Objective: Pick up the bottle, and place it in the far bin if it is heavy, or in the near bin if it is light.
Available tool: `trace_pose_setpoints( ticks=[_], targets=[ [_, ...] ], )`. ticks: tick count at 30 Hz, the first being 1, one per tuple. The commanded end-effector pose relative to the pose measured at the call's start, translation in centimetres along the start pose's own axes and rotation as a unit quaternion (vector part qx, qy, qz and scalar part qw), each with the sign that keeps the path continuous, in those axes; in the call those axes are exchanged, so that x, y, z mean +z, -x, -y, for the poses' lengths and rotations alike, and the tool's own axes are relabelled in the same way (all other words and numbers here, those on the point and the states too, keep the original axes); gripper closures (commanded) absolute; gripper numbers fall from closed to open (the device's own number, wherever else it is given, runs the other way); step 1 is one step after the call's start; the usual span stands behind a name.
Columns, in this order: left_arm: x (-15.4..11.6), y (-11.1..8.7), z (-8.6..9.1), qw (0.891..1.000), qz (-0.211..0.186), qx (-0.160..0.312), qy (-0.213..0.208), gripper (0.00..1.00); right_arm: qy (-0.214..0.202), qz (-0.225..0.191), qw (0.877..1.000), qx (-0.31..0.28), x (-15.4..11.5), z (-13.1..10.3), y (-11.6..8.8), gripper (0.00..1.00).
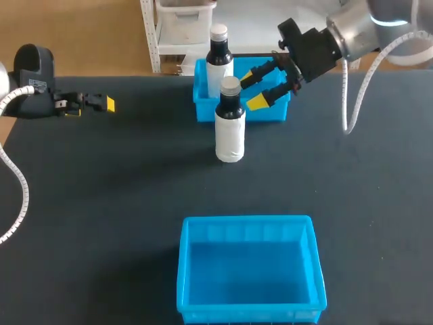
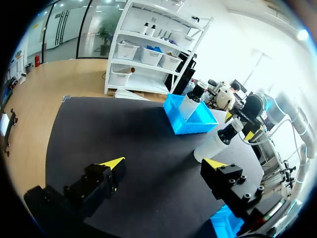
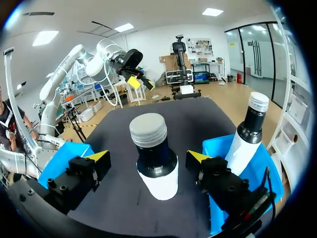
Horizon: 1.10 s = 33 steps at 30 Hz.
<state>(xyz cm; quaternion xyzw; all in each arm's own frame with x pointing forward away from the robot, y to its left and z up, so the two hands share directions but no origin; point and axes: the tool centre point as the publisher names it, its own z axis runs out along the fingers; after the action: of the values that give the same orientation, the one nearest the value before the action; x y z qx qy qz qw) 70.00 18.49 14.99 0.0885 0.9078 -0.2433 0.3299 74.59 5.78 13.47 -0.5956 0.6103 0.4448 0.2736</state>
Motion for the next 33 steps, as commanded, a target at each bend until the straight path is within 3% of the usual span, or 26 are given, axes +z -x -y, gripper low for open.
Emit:
trace_pose_setpoints(
  ticks=[1,27,28,30,33],
  targets=[
    [0.0,0.0,0.0,1.0,0.0,0.0,0.0,0.0,-0.09,-0.001,0.996,-0.002,0.9,-0.6,0.2,0.0],
    [0.0,0.0,0.0,1.0,0.0,0.0,0.0,0.0,-0.055,0.002,0.998,-0.003,4.2,0.4,0.6,0.0],
    [0.0,0.0,0.0,1.0,0.0,0.0,0.0,0.0,-0.055,0.002,0.998,-0.003,4.2,0.5,0.6,0.02],
    [0.0,0.0,0.0,1.0,0.0,0.0,0.0,0.0,-0.054,0.003,0.999,-0.003,4.3,0.5,0.6,0.21],
    [0.0,0.0,0.0,1.0,0.0,0.0,0.0,0.0,-0.053,0.003,0.999,-0.003,4.4,0.5,0.6,0.37]
  ],
)
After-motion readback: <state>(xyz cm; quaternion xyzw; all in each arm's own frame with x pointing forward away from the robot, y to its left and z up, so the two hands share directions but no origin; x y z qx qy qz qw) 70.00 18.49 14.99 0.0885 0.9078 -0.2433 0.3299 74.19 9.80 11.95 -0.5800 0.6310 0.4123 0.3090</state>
